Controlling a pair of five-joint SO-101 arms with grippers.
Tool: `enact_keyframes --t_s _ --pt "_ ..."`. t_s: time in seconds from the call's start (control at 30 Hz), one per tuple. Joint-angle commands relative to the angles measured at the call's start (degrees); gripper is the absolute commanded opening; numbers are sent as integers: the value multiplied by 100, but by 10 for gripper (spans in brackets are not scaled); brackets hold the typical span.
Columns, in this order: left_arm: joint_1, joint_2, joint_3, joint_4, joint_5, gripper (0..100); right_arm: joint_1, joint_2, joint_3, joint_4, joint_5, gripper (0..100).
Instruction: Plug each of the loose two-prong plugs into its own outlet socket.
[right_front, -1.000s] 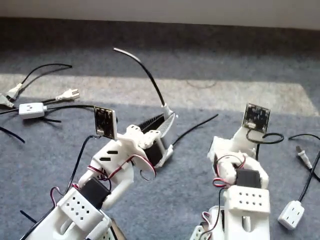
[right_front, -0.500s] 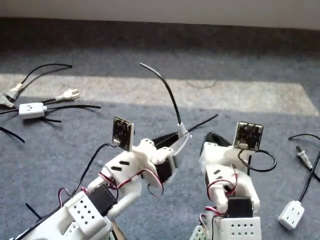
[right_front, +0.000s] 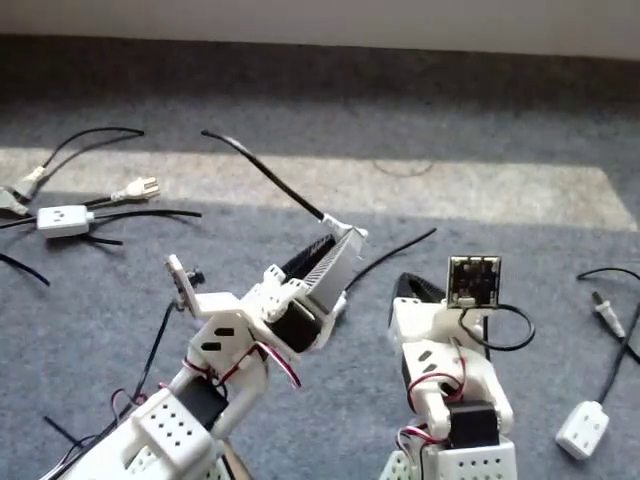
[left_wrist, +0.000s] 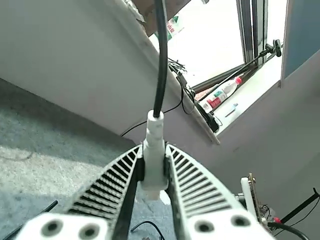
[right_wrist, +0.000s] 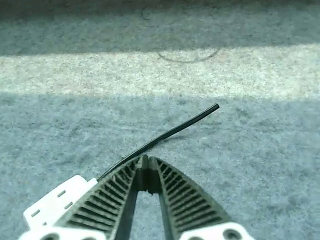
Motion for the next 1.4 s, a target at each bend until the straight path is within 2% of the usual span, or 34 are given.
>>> enact_keyframes --t_s 0.0,0.1,0.4,0.63,0.8,1.07,1.2,1.37 --pt "365 -48 -22 281 105 7 -268 -40 -286 171 79 6" --pt "567 -48 -22 448 105 7 -453 -40 -558 470 88 7" --pt "602 -22 -13 484 105 7 -752 -40 -936 857 88 7" --pt "743 -22 -13 589 105 7 -743 -40 -1103 927 88 7" --pt "1068 -22 40 589 105 7 -760 -40 -1349 971 369 7" --pt "1103 -66 110 774 105 7 -708 -40 -1358 963 440 7" --pt "1200 -66 110 1002 97 7 -699 -40 -1323 936 905 7" --pt "1499 -75 110 1327 -554 7 -330 -40 -1358 831 958 7"
